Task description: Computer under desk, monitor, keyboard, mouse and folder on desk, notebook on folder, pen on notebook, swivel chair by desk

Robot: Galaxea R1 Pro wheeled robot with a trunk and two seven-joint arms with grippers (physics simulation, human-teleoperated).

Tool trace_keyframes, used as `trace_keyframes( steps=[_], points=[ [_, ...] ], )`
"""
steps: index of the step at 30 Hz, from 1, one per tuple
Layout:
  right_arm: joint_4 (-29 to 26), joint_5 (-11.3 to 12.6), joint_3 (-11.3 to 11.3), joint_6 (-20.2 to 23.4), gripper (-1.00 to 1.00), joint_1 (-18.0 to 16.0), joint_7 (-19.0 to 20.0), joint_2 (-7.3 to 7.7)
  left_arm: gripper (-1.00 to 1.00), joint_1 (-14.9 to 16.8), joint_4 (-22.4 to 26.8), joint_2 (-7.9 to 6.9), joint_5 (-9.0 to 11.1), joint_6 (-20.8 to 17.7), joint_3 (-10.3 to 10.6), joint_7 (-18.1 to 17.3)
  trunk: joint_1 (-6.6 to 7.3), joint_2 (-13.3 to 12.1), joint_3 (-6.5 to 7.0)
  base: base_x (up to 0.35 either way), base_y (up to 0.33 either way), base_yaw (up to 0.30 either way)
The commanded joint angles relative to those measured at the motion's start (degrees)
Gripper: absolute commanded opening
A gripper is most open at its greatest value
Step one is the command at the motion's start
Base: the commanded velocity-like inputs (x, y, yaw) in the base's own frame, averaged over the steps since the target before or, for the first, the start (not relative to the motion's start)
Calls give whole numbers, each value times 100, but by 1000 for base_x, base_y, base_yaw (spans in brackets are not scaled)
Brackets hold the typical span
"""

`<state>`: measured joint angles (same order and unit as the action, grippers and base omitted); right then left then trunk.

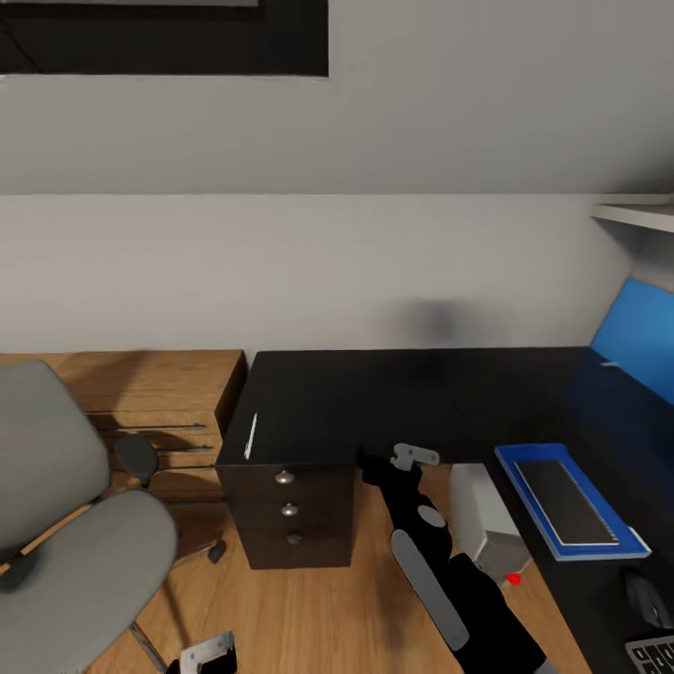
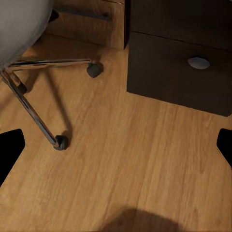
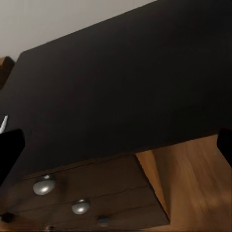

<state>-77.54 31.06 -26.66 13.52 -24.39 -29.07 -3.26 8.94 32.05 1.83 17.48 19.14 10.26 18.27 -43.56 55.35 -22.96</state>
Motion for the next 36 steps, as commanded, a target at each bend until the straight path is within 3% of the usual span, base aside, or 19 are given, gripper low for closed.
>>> trace_keyframes(
  steps=[1, 4, 7, 9, 11, 18, 36],
  points=[
    [34, 16, -47, -21, 100, -5, -44, 0, 100, -9, 62, -21, 67, 28, 47, 42, 0, 5, -10, 0, 0, 213],
    [335, -86, -172, -292, 100, -5, -51, -12, 100, -330, 648, -74, 100, 7, 47, 38, 0, 5, -21, 0, 0, 231],
    [635, -257, -214, -601, 100, -5, -54, -77, 100, -928, 1661, -161, 115, -117, 46, 38, 0, 5, -34, 0, 0, 240],
    [831, -412, -218, -790, 100, -5, -54, -191, 100, -1403, 2462, -297, 132, -437, 46, 37, 0, 5, -43, 0, 0, 242],
    [958, -542, -218, -862, 100, -5, -58, -272, 100, -1634, 2863, -375, 200, -760, 46, 37, 0, 5, -53, 0, 0, 242],
    [1144, -815, -217, -955, 100, -5, -63, -370, 100, -1865, 3291, -500, 670, -1220, 40, 31, 0, 5, -89, 0, 0, 236],
    [1243, -864, -226, -974, 100, -5, -64, -386, 100, -1889, 3344, -566, 757, -1272, 73, 29, 0, 5, -203, 22, 17, 212]
  ],
)
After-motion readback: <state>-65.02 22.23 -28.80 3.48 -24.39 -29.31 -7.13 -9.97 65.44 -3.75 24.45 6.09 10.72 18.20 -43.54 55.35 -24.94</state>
